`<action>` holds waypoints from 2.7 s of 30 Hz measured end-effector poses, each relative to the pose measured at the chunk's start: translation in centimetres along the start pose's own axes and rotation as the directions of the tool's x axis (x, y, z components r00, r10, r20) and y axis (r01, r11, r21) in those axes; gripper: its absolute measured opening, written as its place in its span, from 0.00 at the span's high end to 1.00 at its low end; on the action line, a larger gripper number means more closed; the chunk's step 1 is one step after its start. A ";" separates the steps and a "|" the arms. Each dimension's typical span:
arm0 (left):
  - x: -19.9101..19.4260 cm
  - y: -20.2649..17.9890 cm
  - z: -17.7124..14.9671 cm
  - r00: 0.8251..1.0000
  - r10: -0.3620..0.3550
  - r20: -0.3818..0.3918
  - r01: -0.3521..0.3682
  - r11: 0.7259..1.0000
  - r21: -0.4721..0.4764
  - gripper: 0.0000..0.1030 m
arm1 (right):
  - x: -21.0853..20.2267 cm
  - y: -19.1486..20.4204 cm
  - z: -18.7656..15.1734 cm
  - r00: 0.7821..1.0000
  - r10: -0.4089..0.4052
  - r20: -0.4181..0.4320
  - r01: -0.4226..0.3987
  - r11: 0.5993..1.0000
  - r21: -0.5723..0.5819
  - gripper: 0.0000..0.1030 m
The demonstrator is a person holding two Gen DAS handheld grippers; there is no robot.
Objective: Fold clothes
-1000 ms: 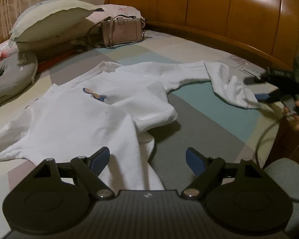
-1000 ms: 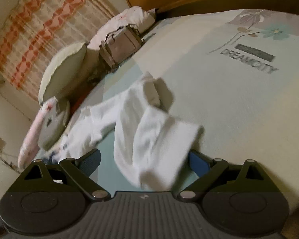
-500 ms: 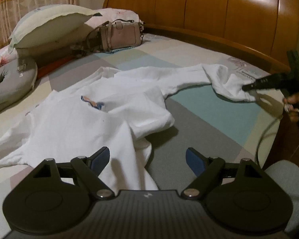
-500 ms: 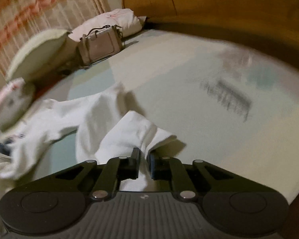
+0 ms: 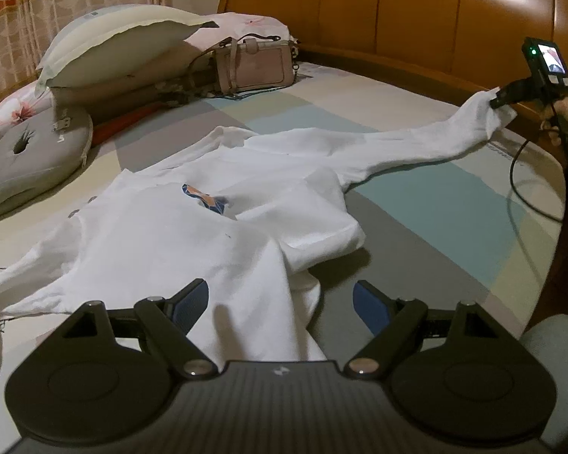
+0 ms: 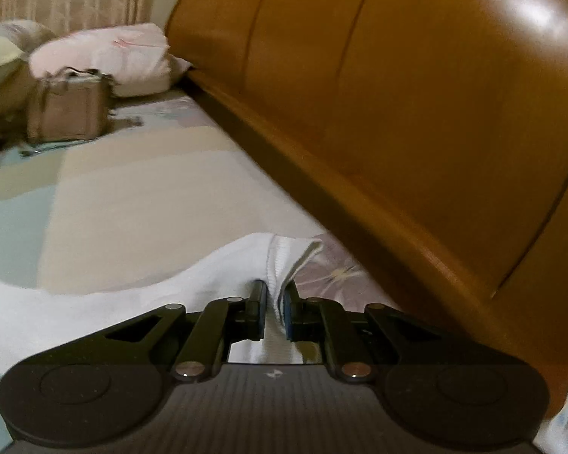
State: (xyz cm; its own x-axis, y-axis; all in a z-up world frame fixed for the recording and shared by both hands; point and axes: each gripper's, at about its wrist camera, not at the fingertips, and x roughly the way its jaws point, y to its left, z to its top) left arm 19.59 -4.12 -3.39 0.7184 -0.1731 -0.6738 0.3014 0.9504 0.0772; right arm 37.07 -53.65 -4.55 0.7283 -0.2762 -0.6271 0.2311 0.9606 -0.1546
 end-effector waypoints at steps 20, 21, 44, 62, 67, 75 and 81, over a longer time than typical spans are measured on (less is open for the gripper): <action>0.7 2.7 1.4 0.999 -0.032 0.026 0.033 0.999 -0.042 0.18 | -2.3 11.3 3.9 0.947 0.309 -0.083 -0.317 0.943 -0.099 0.70; 0.6 2.9 1.5 0.999 -0.038 0.024 0.039 0.998 -0.046 0.18 | -2.1 13.4 4.3 0.931 0.352 -0.097 -0.362 0.924 -0.122 0.70; 0.5 4.6 2.1 0.992 -0.080 0.094 0.084 0.996 -0.039 0.14 | -1.1 31.9 0.7 0.803 0.536 -0.258 -0.592 0.676 -0.439 0.73; 0.1 4.9 1.6 0.983 -0.128 0.130 0.132 0.991 -0.026 0.14 | 0.0 34.0 1.3 0.682 0.684 -0.260 -0.722 0.572 -0.389 0.70; 0.4 5.3 1.4 0.982 -0.132 0.132 0.137 0.990 -0.027 0.14 | -1.1 33.7 0.7 0.670 0.677 -0.303 -0.723 0.504 -0.472 0.67; 0.4 5.3 1.3 0.982 -0.129 0.140 0.135 0.990 -0.032 0.14 | -3.2 35.1 -0.4 0.768 0.599 -0.226 -0.572 0.482 -0.664 0.90; 0.1 5.8 1.4 0.981 -0.121 0.154 0.129 0.991 -0.043 0.14 | -1.1 34.9 2.5 0.843 0.530 -0.091 -0.467 0.637 -0.613 0.94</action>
State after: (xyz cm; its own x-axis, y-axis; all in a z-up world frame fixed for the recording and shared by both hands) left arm 22.30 0.96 -2.00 0.7649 -0.3243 -0.5566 0.3639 0.9305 -0.0421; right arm 45.91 -19.91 -7.32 0.6781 0.2794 -0.6798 -0.5881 0.7611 -0.2738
